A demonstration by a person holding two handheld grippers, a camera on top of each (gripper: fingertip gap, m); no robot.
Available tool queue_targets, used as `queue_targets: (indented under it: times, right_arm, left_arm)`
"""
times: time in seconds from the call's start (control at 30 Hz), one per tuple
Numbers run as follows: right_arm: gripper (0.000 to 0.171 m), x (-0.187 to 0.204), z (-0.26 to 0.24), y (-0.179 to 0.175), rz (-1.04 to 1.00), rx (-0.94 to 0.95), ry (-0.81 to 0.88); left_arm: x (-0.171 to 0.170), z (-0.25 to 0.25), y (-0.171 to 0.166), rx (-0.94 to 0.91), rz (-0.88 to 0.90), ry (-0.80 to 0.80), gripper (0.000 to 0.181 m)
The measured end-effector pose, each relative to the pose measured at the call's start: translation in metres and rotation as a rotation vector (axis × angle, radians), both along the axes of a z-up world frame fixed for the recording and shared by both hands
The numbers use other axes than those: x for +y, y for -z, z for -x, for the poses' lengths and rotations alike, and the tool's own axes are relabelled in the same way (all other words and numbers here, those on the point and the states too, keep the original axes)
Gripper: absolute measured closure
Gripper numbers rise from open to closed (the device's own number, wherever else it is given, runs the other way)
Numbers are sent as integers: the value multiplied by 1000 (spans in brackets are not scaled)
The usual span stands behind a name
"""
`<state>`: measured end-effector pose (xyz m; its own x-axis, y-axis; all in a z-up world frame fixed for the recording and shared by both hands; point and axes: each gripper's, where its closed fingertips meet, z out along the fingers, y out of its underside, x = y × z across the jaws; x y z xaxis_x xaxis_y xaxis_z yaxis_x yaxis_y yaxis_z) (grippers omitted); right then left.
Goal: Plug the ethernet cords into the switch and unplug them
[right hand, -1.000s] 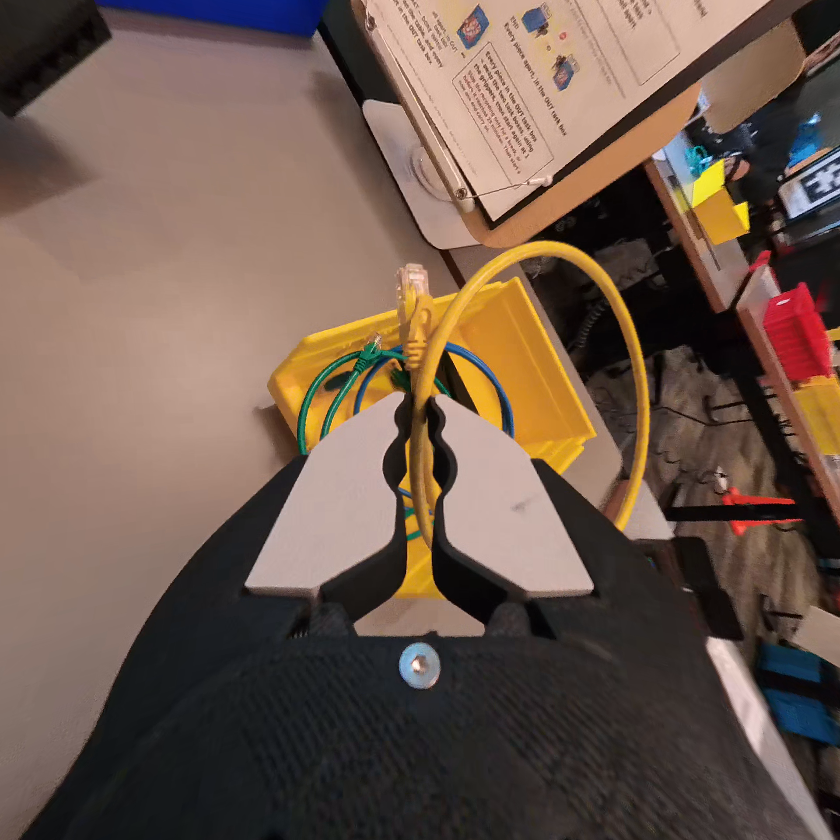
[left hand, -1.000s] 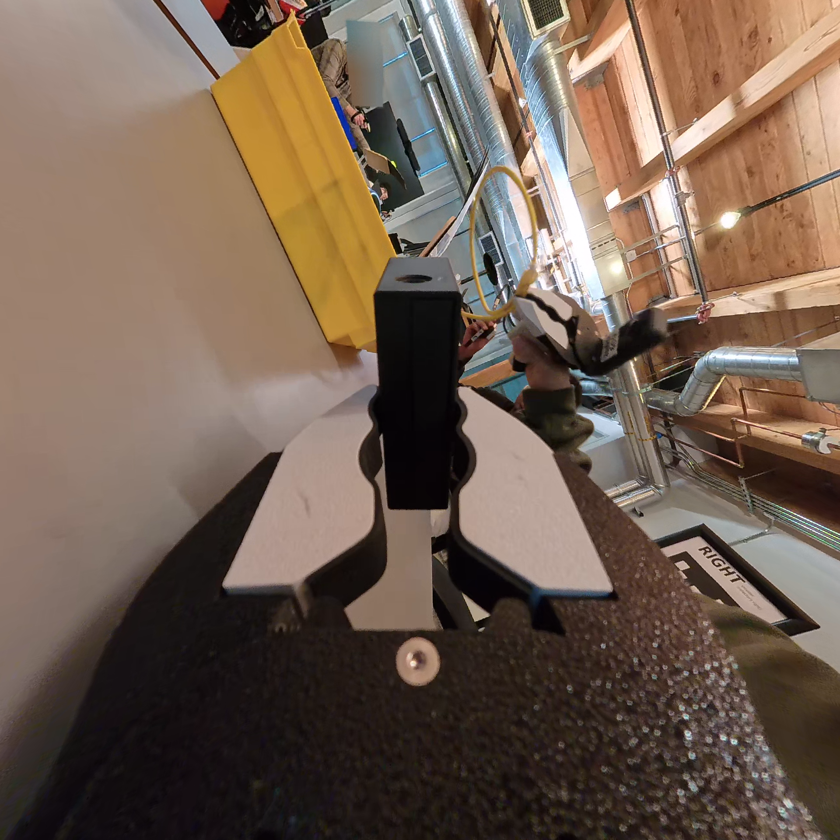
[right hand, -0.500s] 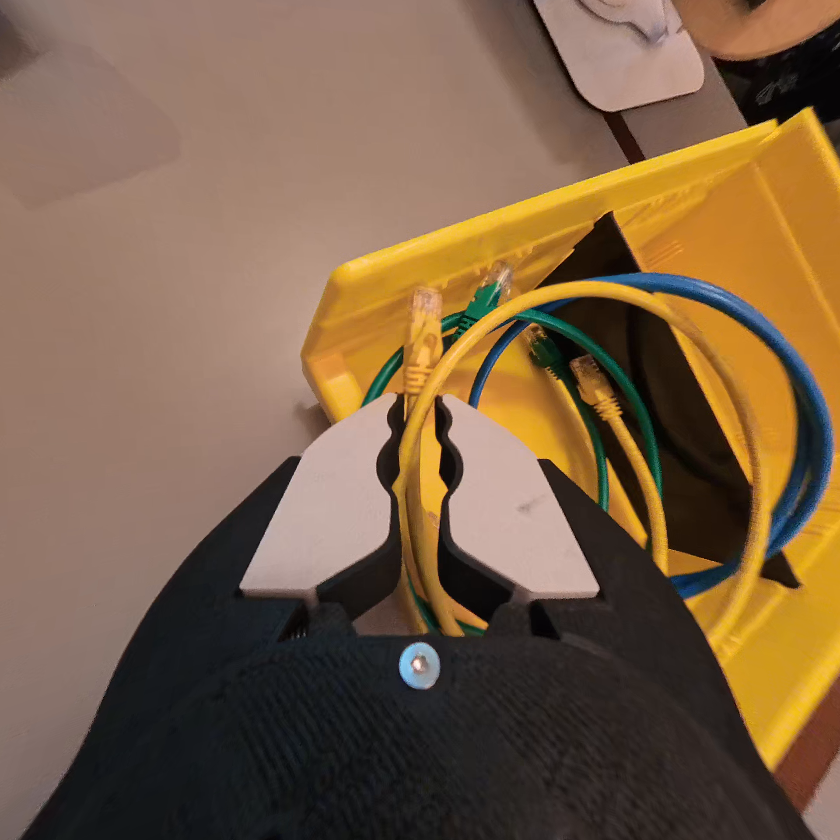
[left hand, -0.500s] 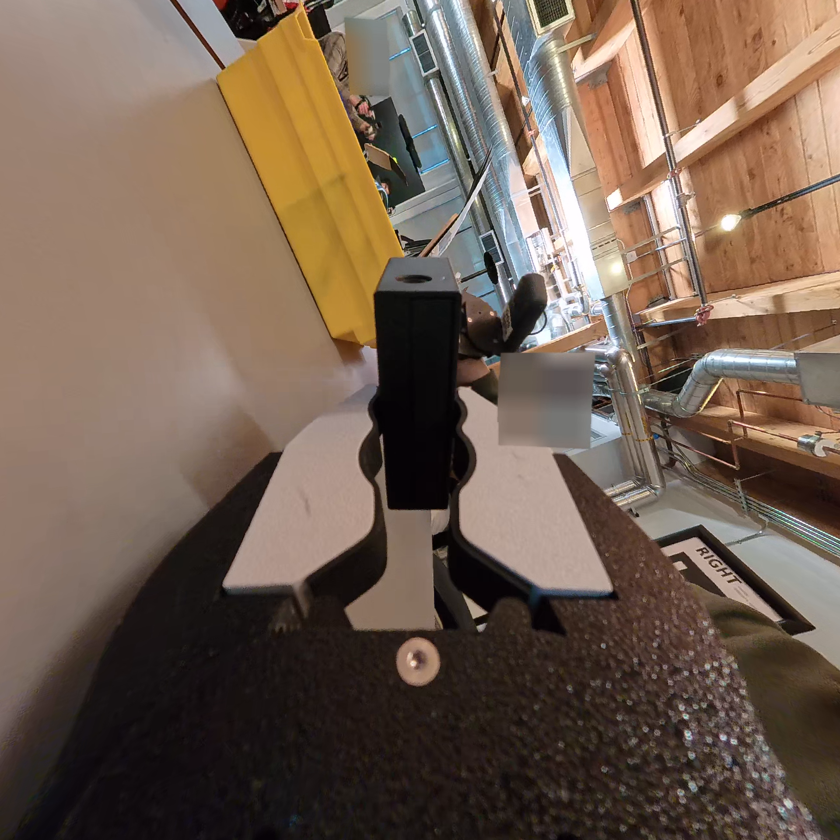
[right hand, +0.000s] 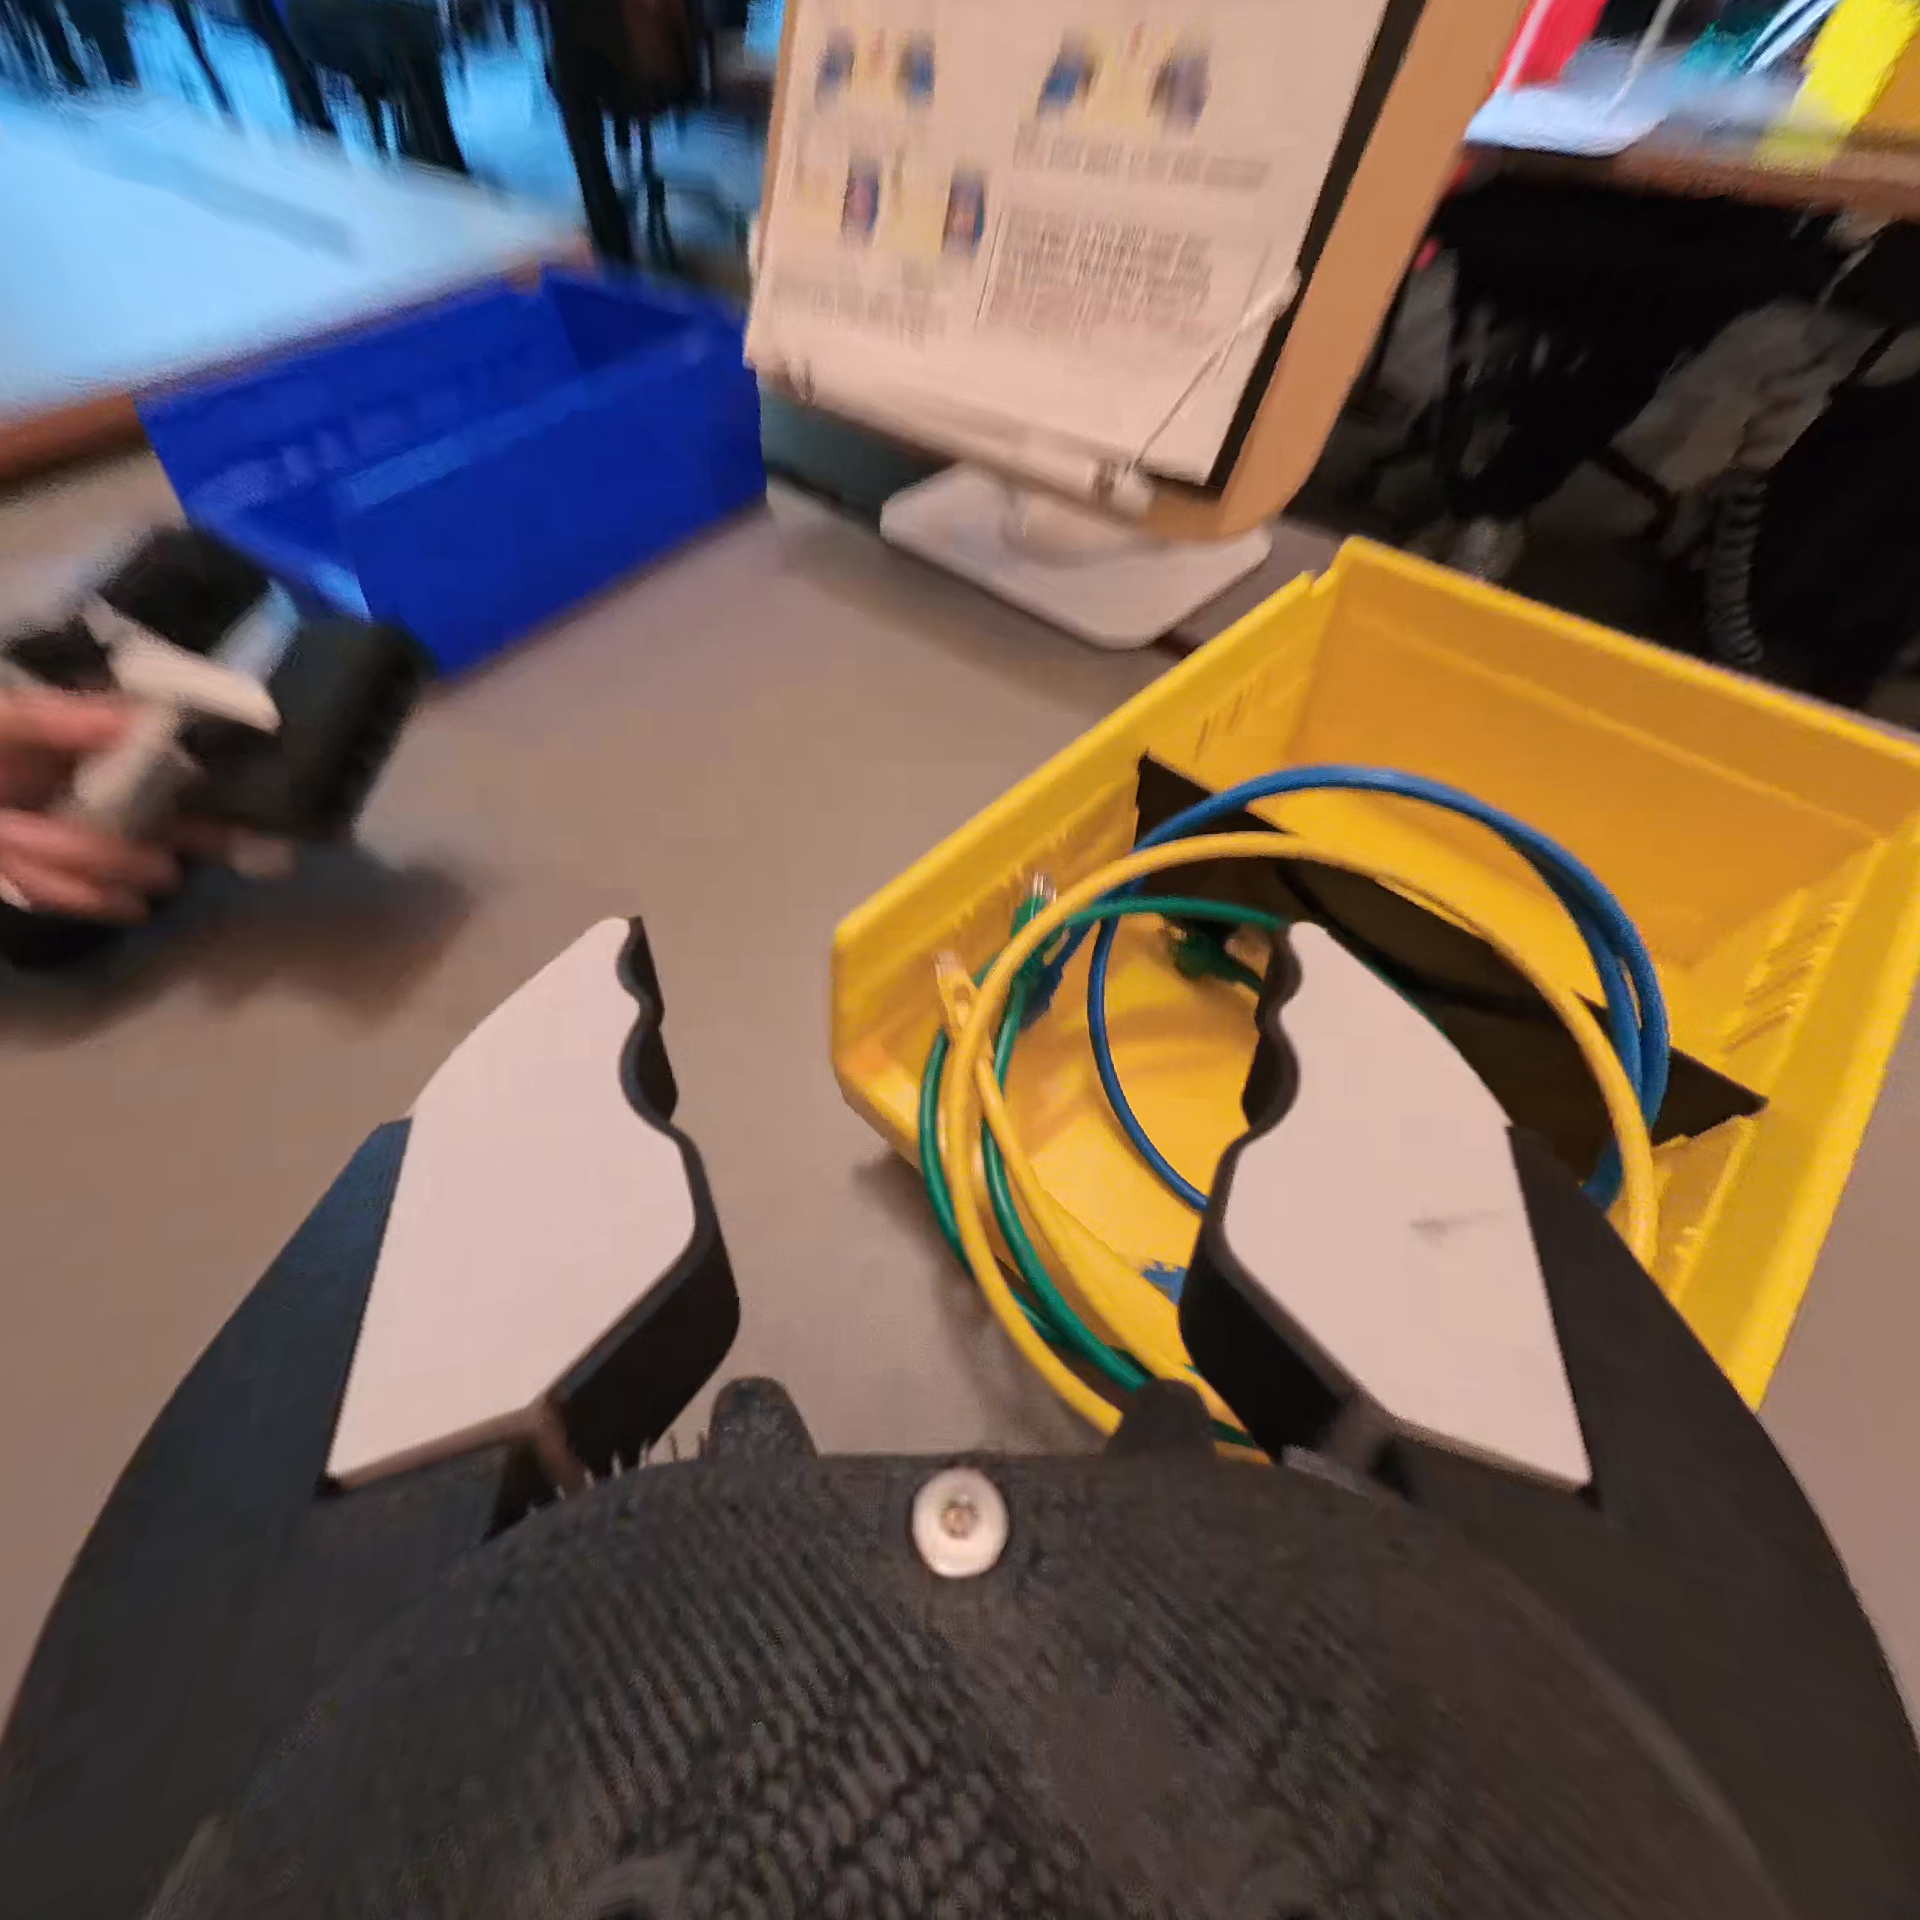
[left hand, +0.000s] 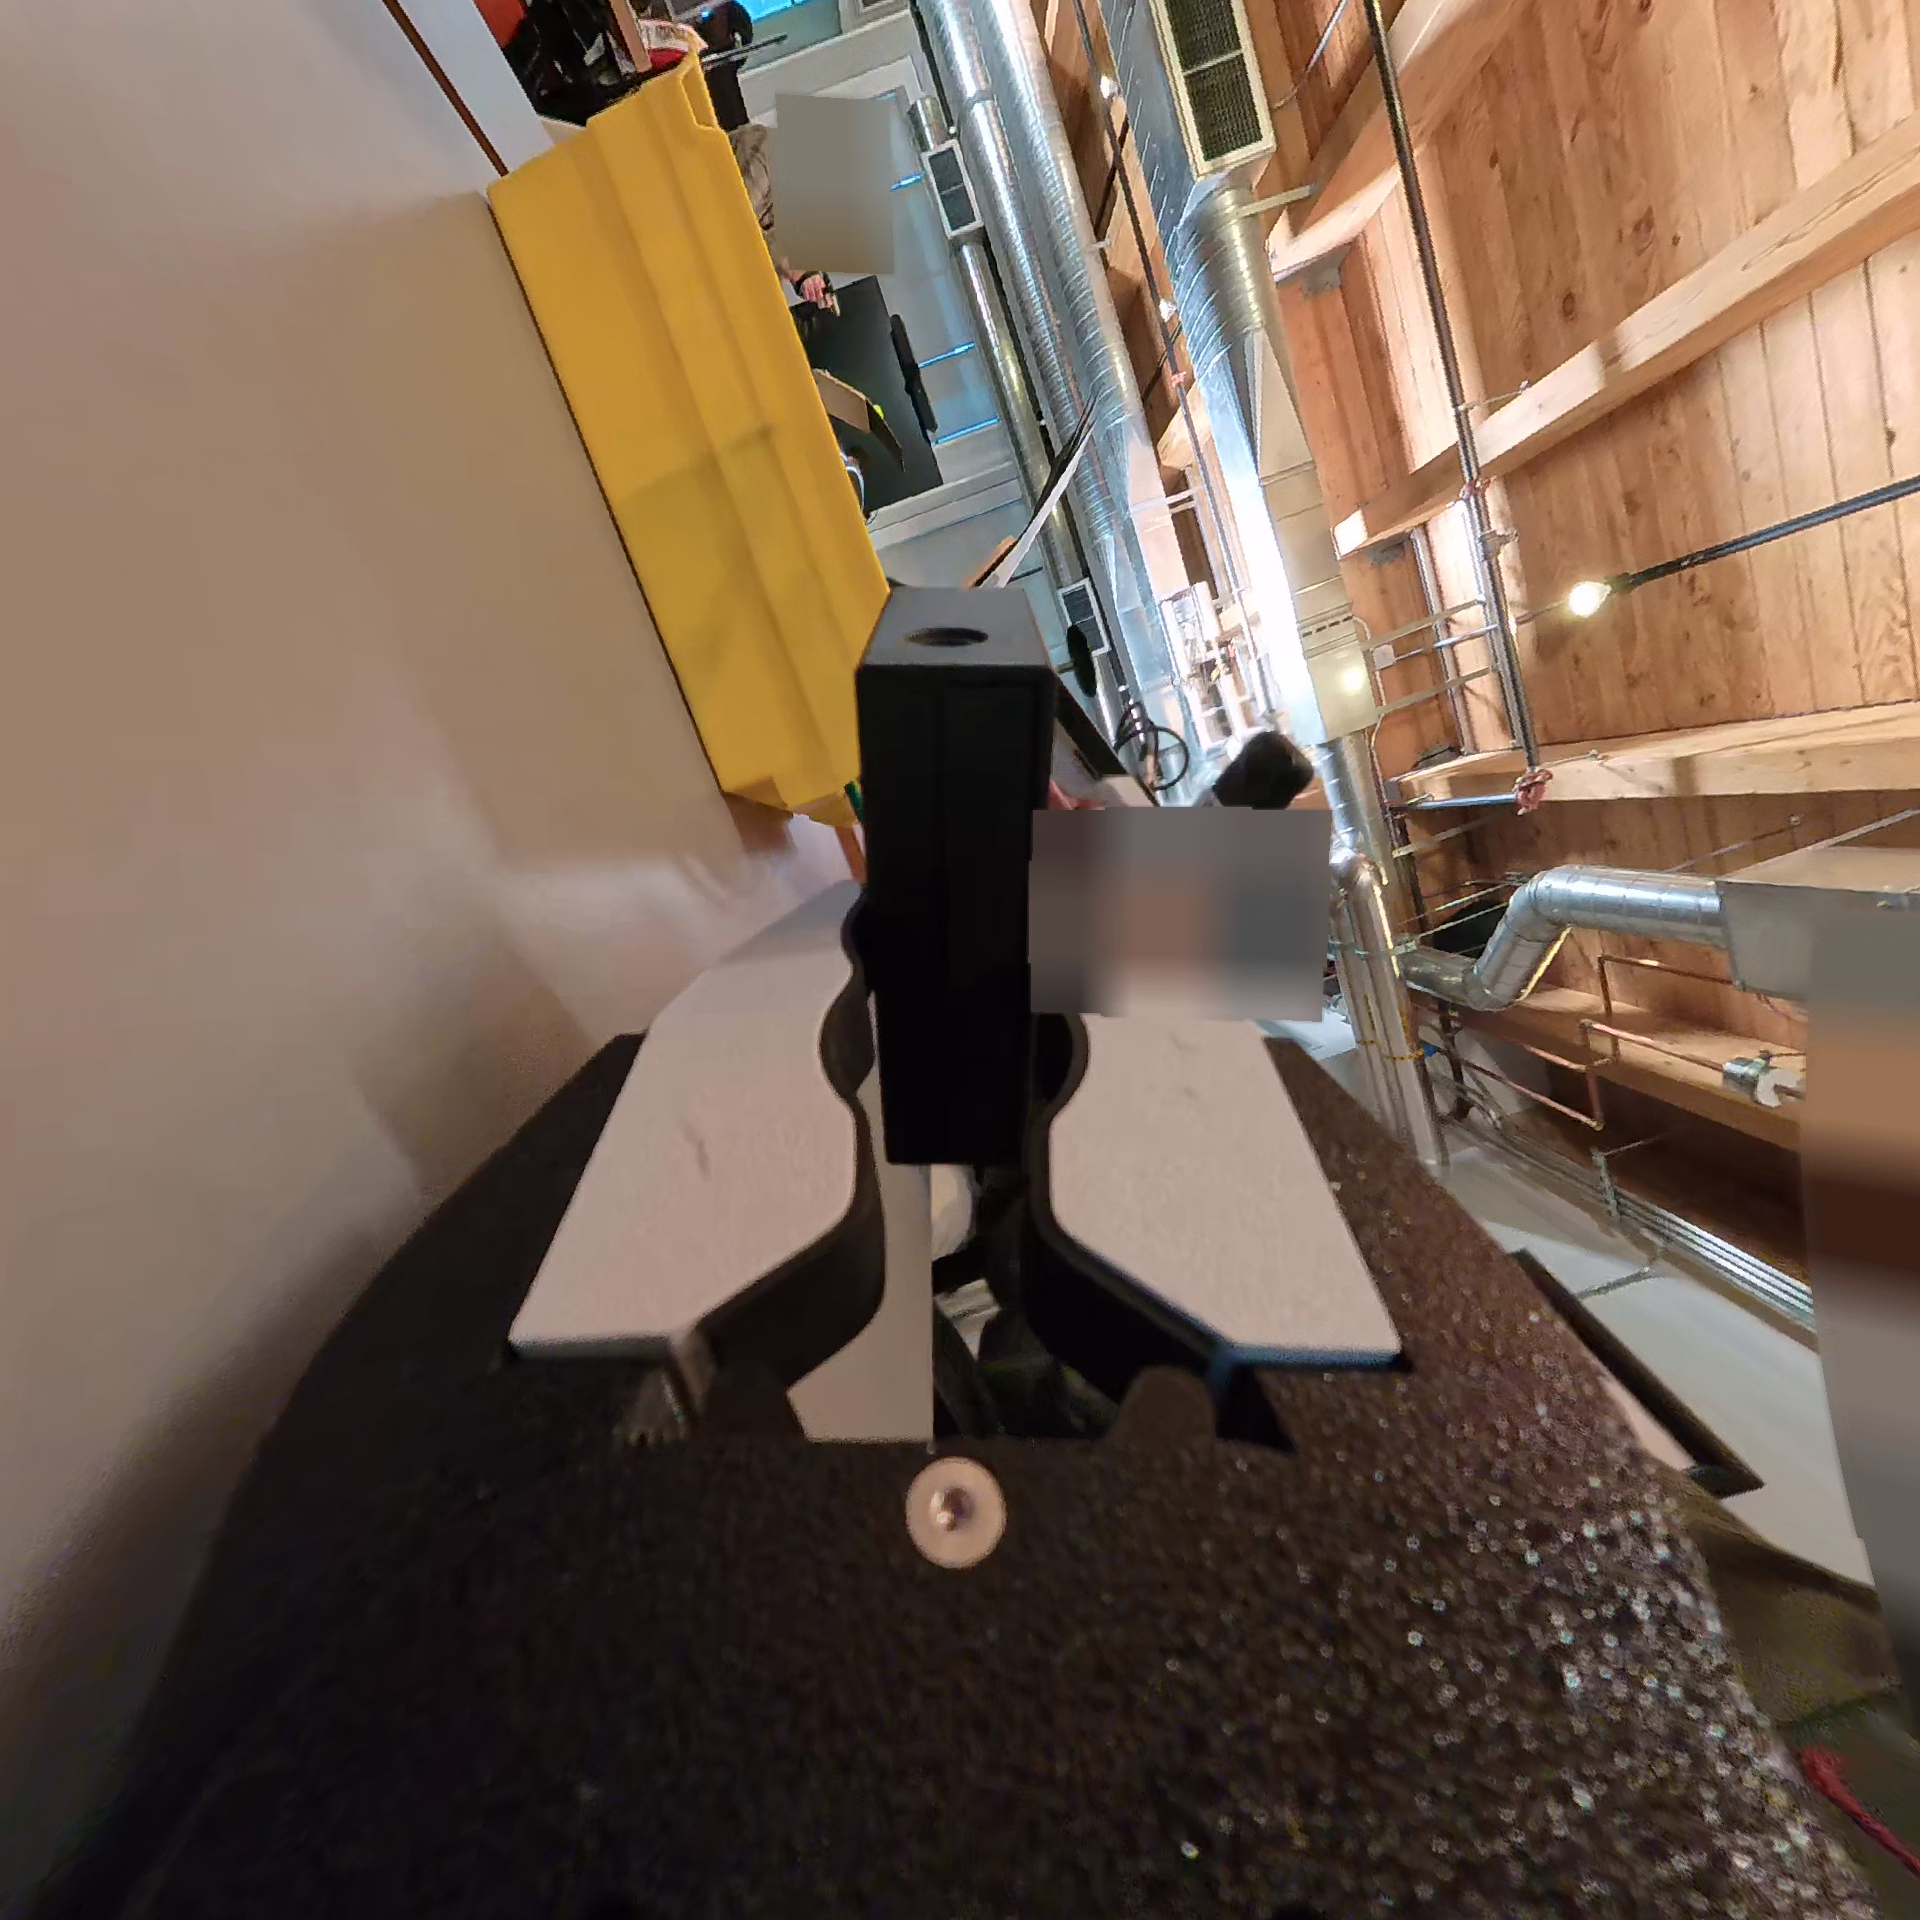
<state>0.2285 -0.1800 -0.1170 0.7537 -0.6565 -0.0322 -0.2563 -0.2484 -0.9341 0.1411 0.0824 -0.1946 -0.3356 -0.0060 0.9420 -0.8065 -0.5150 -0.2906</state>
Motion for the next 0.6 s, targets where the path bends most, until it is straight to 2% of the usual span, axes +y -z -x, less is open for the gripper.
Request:
queue_targets:
  times: [0.13, 0.23, 0.43, 0.6]
  right_arm:
    - [59, -24, 7, -42, -251, -119, 244]
    - [59, -16, 19, -47, -296, -187, 317]
    - [57, 53, 25, -30, -341, -128, 152]
    - [59, 80, 25, -12, -355, -87, 107]
  left_arm:
    - [-2, -8, -5, 10, 37, -19, 154]
    - [-9, -18, -8, 24, 88, -16, 154]
    - [-38, -36, -8, 11, 77, 45, 154]
    - [-62, -50, -20, -32, 55, 95, 155]
